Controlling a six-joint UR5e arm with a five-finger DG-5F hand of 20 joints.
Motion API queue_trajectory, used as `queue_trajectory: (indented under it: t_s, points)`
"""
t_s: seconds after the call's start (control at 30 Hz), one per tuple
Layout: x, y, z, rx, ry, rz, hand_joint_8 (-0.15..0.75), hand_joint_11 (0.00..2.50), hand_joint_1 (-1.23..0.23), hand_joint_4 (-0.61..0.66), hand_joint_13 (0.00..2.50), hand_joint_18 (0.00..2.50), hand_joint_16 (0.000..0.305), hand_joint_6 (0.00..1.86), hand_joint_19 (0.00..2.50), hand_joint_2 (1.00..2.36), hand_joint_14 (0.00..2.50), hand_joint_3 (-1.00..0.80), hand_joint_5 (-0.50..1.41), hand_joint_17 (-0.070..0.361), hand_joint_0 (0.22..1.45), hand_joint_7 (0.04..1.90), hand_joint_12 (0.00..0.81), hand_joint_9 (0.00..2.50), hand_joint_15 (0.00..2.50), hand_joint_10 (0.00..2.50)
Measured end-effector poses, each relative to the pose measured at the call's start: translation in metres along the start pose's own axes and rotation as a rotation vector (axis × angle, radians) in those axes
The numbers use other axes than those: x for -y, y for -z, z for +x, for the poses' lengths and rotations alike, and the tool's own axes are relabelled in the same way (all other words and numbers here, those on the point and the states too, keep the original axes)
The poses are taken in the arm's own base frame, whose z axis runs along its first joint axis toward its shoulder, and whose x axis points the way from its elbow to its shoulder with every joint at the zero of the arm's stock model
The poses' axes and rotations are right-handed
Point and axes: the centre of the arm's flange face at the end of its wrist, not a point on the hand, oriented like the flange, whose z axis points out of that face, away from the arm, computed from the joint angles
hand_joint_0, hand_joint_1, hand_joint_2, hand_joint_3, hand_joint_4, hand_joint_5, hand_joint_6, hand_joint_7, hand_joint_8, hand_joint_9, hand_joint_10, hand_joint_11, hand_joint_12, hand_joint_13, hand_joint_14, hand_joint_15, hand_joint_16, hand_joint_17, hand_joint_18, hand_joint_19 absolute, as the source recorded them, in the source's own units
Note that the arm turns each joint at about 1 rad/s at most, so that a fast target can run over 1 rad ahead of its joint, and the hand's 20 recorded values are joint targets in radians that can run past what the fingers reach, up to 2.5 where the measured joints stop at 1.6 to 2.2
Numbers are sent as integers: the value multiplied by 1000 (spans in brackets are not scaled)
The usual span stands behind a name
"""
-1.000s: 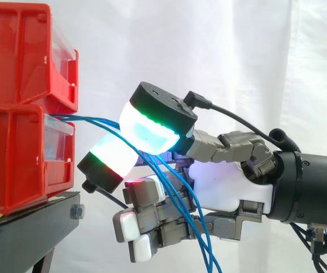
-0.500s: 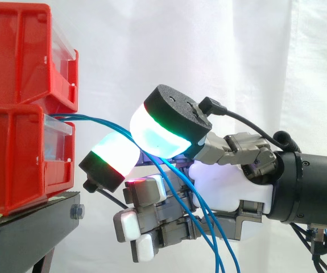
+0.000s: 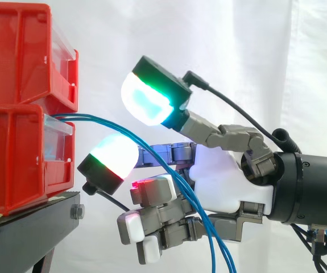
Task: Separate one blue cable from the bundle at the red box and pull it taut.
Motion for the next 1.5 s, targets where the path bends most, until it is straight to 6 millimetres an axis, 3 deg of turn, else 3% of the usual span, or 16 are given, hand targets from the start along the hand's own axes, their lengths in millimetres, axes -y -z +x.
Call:
queue_trajectory:
  t_s: [0.1,0.2,0.33,0.47,0.6,0.67,0.8,0.93,0.97,1.1,1.17,1.23,1.27,1.5]
  points:
    - [0,0,0,0,0,0,303,1100,-490,87,1036,815,54,831,884,1005,28,-438,-141,122,633,1132,390,1228,737,29]
    - [0,0,0,0,0,0,315,1126,-627,110,1028,800,54,834,895,1016,27,-286,-148,122,609,1162,396,1211,744,28]
    - [0,0,0,-1,2,0,313,1146,-770,129,1004,804,56,862,890,1017,27,-213,-168,126,613,1182,399,1159,736,28]
    - [0,0,1,-1,3,0,306,1156,-856,52,969,787,56,888,856,1016,28,-285,-188,125,693,1176,389,1111,733,28]
    - [0,0,1,-3,4,-1,295,1156,-910,53,965,779,55,909,824,1000,27,-490,-194,124,790,1166,375,1096,720,28]
    - [0,0,1,-3,7,0,293,1165,-906,70,977,792,55,911,807,1000,27,-500,-189,124,795,1174,372,1105,717,30]
    - [0,0,1,-3,13,4,296,1170,-917,100,987,806,54,912,821,1000,29,-500,-177,122,723,1183,369,1139,726,28]
    - [0,1,1,-3,17,9,305,1181,-924,114,1001,817,55,909,833,1000,27,-500,-167,124,575,1173,374,1169,742,28]
    - [0,1,1,-3,17,10,316,1174,-903,122,1011,840,58,909,835,1000,28,-500,-163,130,514,1153,391,1180,737,27]
    - [1,1,1,-4,18,12,334,1172,-858,130,1032,874,62,906,838,1000,27,-500,-158,138,465,1112,406,1207,735,26]
    - [1,1,1,-4,18,14,346,1153,-753,132,1048,895,64,901,835,1000,25,-500,-155,143,445,1087,418,1225,730,25]
    - [1,2,1,-4,19,16,343,1139,-670,136,1063,901,64,893,836,1000,24,-500,-151,143,450,1095,422,1233,725,25]
    - [1,2,1,-5,19,17,343,1137,-561,134,1064,899,62,888,839,1000,26,-500,-149,141,464,1099,417,1261,728,23]
    - [0,2,1,-8,19,23,310,1149,-395,109,1065,871,56,874,895,1000,28,-500,-146,126,551,1139,393,1270,750,28]
